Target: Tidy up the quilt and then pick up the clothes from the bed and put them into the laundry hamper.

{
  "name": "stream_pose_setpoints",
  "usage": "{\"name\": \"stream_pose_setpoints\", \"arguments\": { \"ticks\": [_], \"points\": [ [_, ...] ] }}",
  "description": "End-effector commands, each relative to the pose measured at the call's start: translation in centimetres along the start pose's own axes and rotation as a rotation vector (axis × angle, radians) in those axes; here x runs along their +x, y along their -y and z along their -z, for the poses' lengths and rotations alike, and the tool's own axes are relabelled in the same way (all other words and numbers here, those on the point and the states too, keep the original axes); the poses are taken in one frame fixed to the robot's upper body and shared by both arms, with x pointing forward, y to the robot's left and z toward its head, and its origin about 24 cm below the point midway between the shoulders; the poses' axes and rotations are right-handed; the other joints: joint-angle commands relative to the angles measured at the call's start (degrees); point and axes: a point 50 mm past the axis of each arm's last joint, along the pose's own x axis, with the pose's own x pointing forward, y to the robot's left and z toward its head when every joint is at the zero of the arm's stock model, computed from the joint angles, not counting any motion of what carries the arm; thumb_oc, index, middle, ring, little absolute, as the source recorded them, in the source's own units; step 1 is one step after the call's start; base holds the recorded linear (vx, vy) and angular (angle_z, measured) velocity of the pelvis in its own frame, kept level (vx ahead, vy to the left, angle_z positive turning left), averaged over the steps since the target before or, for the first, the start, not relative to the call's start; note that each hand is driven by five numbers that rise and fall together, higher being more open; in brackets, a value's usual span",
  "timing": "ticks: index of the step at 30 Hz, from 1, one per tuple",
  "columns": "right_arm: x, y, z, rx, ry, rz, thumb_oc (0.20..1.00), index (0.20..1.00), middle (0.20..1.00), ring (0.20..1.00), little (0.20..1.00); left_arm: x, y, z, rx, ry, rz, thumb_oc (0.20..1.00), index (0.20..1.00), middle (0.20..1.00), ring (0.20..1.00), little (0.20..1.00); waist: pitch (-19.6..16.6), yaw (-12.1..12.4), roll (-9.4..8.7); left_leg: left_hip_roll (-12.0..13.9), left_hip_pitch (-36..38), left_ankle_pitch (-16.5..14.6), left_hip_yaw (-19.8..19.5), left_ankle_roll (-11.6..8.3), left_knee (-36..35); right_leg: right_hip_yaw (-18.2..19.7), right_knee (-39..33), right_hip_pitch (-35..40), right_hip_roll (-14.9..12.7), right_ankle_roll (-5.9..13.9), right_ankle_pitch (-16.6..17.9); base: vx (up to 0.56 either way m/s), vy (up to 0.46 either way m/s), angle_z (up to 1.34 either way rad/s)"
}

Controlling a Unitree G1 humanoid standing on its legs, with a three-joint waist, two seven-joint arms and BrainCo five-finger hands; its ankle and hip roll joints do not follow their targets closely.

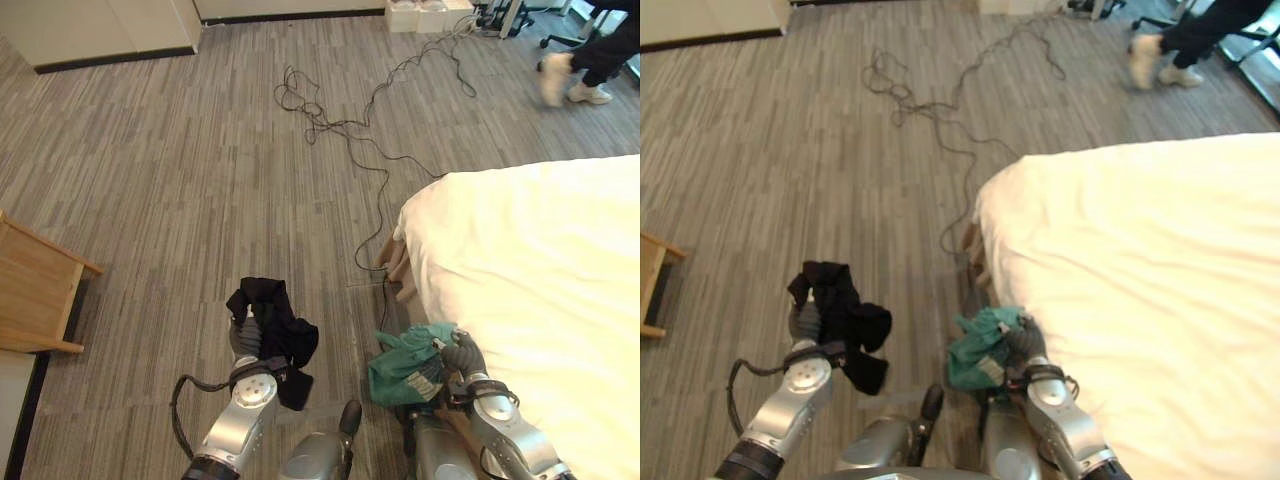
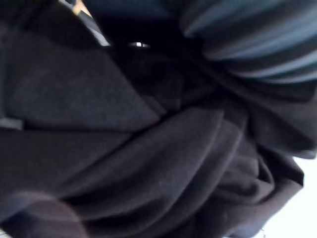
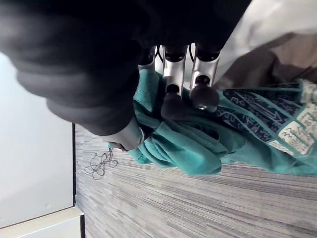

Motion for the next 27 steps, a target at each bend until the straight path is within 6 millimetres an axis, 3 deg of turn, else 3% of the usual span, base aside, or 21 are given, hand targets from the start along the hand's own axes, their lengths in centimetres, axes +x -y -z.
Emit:
{"name": "stream_pose_setpoints", "arguments": {
  "ticks": [1,3,4,6,7,8,10,11,12,13,14,15,16,18,19,20,21,22,25,26,27],
  "points": [
    [-0.2,0.5,-2.1,0.008,0.114,-0.025,0.200,0.200,0.200,0.200,0.200,-1.0,-0.9,-2.3,-0.058,0.152,0.040,0.200,0.200,0.200,0.200,0.200,-2.70,-0.05,-2.30,1.54,11.41,-13.40,-1.41,-1.46,-1.11,-2.56,-6.71,-2.54,-2.25,1.49,14.26,0.37,-0.098,0.85],
    [-0.3,0.8,-1.9,0.010,0.107,-0.030,0.200,0.200,0.200,0.200,0.200,-1.1,-1.3,-2.2,-0.053,0.151,0.058,0.200,0.200,0.200,0.200,0.200,-3.32,-0.32,-2.16,3.35,13.85,-15.05,-2.51,-2.62,-1.44,-3.86,-4.41,-3.71,-2.52,1.41,14.24,0.57,-0.205,0.86],
    [-0.5,1.1,-1.3,0.017,0.087,-0.030,0.200,0.200,0.200,0.200,0.200,-1.2,-1.7,-2.0,-0.056,0.134,0.066,0.200,0.200,0.200,0.200,0.200,-4.52,-0.50,-2.07,6.26,15.81,-16.17,-1.64,-4.38,-1.58,-5.05,-2.05,-3.64,-2.89,1.65,13.13,0.68,-0.258,0.89],
    [-0.5,1.5,-1.0,0.022,0.075,-0.021,0.200,0.200,0.200,0.200,0.200,-1.2,-1.8,-1.7,-0.056,0.113,0.074,0.200,0.200,0.200,0.200,0.200,-5.51,-0.92,-1.75,8.71,16.66,-15.11,-0.73,-5.64,-0.43,-5.49,1.46,-3.88,-2.68,1.70,10.84,0.58,-0.204,0.96],
    [-0.6,1.7,-1.1,0.025,0.080,-0.018,0.200,0.200,0.200,0.200,0.200,-1.2,-1.6,-1.7,-0.052,0.114,0.087,0.200,0.200,0.200,0.200,0.200,-6.29,-1.34,-1.41,10.98,17.09,-11.95,0.55,-6.86,1.60,-5.98,2.96,-3.27,-2.50,1.18,9.32,0.45,-0.139,0.64],
    [-0.7,1.8,-1.2,0.022,0.084,-0.019,0.200,0.200,0.200,0.200,0.200,-1.2,-1.6,-1.8,-0.051,0.118,0.091,0.200,0.200,0.200,0.200,0.200,-6.59,-1.44,-1.33,11.66,17.08,-10.45,1.02,-7.18,2.51,-6.43,3.31,-3.04,-2.47,0.96,8.76,0.49,-0.141,0.20],
    [-0.7,2.3,-1.2,0.007,0.088,-0.023,0.200,0.200,0.200,0.200,0.200,-1.3,-1.6,-2.3,-0.048,0.127,0.092,0.200,0.200,0.200,0.200,0.200,-8.04,-1.69,-0.53,15.67,16.41,0.21,4.17,-8.56,9.82,-8.80,4.68,-0.69,-0.79,-1.61,4.63,0.45,-0.138,-0.06],
    [-0.7,2.4,-1.1,0.005,0.086,-0.023,0.200,0.200,0.200,0.200,0.200,-1.3,-1.6,-2.3,-0.050,0.125,0.089,0.200,0.200,0.200,0.200,0.200,-8.16,-1.79,-0.66,16.03,15.74,2.37,4.76,-8.60,13.10,-8.76,4.68,0.14,-0.47,-2.22,3.83,0.50,-0.221,-0.04],
    [-0.3,2.8,-1.1,-0.005,0.077,-0.023,0.200,0.200,0.200,0.200,0.200,-1.2,-1.6,-2.2,-0.061,0.116,0.075,0.200,0.200,0.200,0.200,0.200,-7.83,-1.69,-1.24,16.38,10.29,6.97,6.20,-8.02,25.24,-7.61,4.91,3.80,1.30,-4.73,0.58,0.55,-0.306,-0.02],
    [0.1,2.8,-1.1,-0.010,0.072,-0.027,0.200,0.200,0.200,0.200,0.200,-1.0,-1.5,-2.2,-0.068,0.115,0.068,0.200,0.200,0.200,0.200,0.200,-6.77,-1.19,-3.01,14.49,2.00,7.97,7.44,-6.64,35.33,-6.25,4.59,7.24,1.65,-6.66,-1.52,0.54,-0.300,-0.01],
    [0.2,2.9,-1.1,-0.011,0.069,-0.027,0.200,0.200,0.200,0.200,0.200,-1.0,-1.4,-2.2,-0.067,0.114,0.069,0.200,0.200,0.200,0.200,0.200,-6.55,-1.05,-3.07,14.30,0.29,8.01,7.49,-6.46,37.15,-6.18,4.69,7.78,1.83,-6.95,-1.90,0.43,-0.204,-0.05],
    [0.3,3.1,-1.0,-0.010,0.062,-0.019,0.200,0.200,0.200,0.200,0.200,-0.9,-1.1,-2.2,-0.065,0.111,0.086,0.200,0.200,0.200,0.200,0.200,-5.12,0.27,-3.20,10.81,-6.77,6.37,8.33,-5.02,41.42,-5.62,4.35,10.77,2.15,-7.51,-2.91,0.41,-0.054,-0.16],
    [0.3,3.0,-0.8,-0.014,0.059,-0.021,0.200,0.200,0.200,0.200,0.200,-1.0,-0.8,-2.1,-0.071,0.109,0.095,0.200,0.200,0.200,0.200,0.200,-3.92,1.73,-3.35,5.34,-13.35,3.96,9.97,-3.69,39.37,-5.26,2.90,13.35,1.90,-6.86,-2.65,0.48,-0.021,-0.04],
    [0.2,2.5,-0.8,-0.040,0.061,-0.047,0.200,0.200,0.200,0.200,0.200,-1.3,-0.7,-1.9,-0.086,0.106,0.090,0.200,0.200,0.200,0.200,0.200,-2.77,3.21,-2.86,2.75,-15.71,2.81,12.41,-3.69,31.26,-5.38,1.54,15.73,2.57,-6.12,-3.30,0.44,0.085,-0.14],
    [0.0,2.2,-0.8,-0.059,0.060,-0.066,0.200,0.200,0.200,0.200,0.200,-1.4,-0.8,-1.8,-0.095,0.106,0.087,0.200,0.200,0.200,0.200,0.200,-2.33,4.47,-1.86,2.06,-15.17,2.95,13.58,-4.33,20.50,-5.73,0.78,17.69,3.84,-5.48,-4.22,0.37,0.094,-0.47],
    [0.0,2.2,-0.8,-0.060,0.063,-0.066,0.200,0.200,0.200,0.200,0.200,-1.5,-0.8,-1.8,-0.096,0.107,0.088,0.200,0.200,0.200,0.200,0.200,-1.94,4.83,-1.73,1.88,-15.00,3.16,14.03,-4.42,18.09,-5.58,0.52,18.50,4.07,-5.40,-4.49,0.56,0.128,-0.41],
    [-0.4,1.7,-0.9,-0.081,0.061,-0.086,0.200,0.200,0.200,0.200,0.200,-1.8,-0.8,-1.6,-0.111,0.103,0.092,0.200,0.200,0.200,0.200,0.200,-1.55,6.25,-0.57,1.87,-15.83,4.81,15.92,-5.42,6.84,-5.42,-0.33,21.02,5.80,-5.06,-5.93,0.60,0.120,-0.29],
    [-0.7,1.7,-1.0,-0.083,0.066,-0.083,0.200,0.200,0.200,0.200,0.200,-2.0,-0.7,-1.5,-0.114,0.109,0.106,0.200,0.200,0.200,0.200,0.200,-1.37,7.06,-0.07,1.91,-16.66,6.77,17.56,-6.02,2.19,-5.20,-0.39,23.53,6.68,-5.15,-7.88,0.59,0.117,-0.14],
    [-0.7,1.5,-1.1,-0.080,0.075,-0.078,0.200,0.200,0.200,0.200,0.200,-2.2,-0.9,-1.3,-0.121,0.117,0.120,0.200,0.200,0.200,0.200,0.200,-1.98,8.05,-0.18,1.70,-16.22,6.57,17.24,-5.91,0.87,-5.21,0.78,24.74,6.42,-4.23,-10.19,0.43,0.108,-0.14],
    [-0.6,1.2,-0.9,-0.083,0.066,-0.080,0.200,0.200,0.200,0.200,0.200,-2.3,-1.1,-1.0,-0.123,0.112,0.118,0.200,0.200,0.200,0.200,0.200,-2.48,8.56,-0.40,1.30,-14.80,5.81,16.13,-5.50,0.20,-5.33,2.62,25.14,5.54,-3.14,-10.30,0.49,0.212,-0.12],
    [-0.5,0.6,-0.8,-0.087,0.062,-0.100,0.200,0.200,0.200,0.200,0.200,-2.4,-1.2,-0.8,-0.125,0.110,0.102,0.200,0.200,0.200,0.200,0.200,-3.46,9.60,-1.50,1.07,-14.35,4.07,15.26,-4.51,2.18,-7.02,6.97,25.52,2.50,-0.75,-9.12,0.47,0.216,-0.21]
  ]
}}
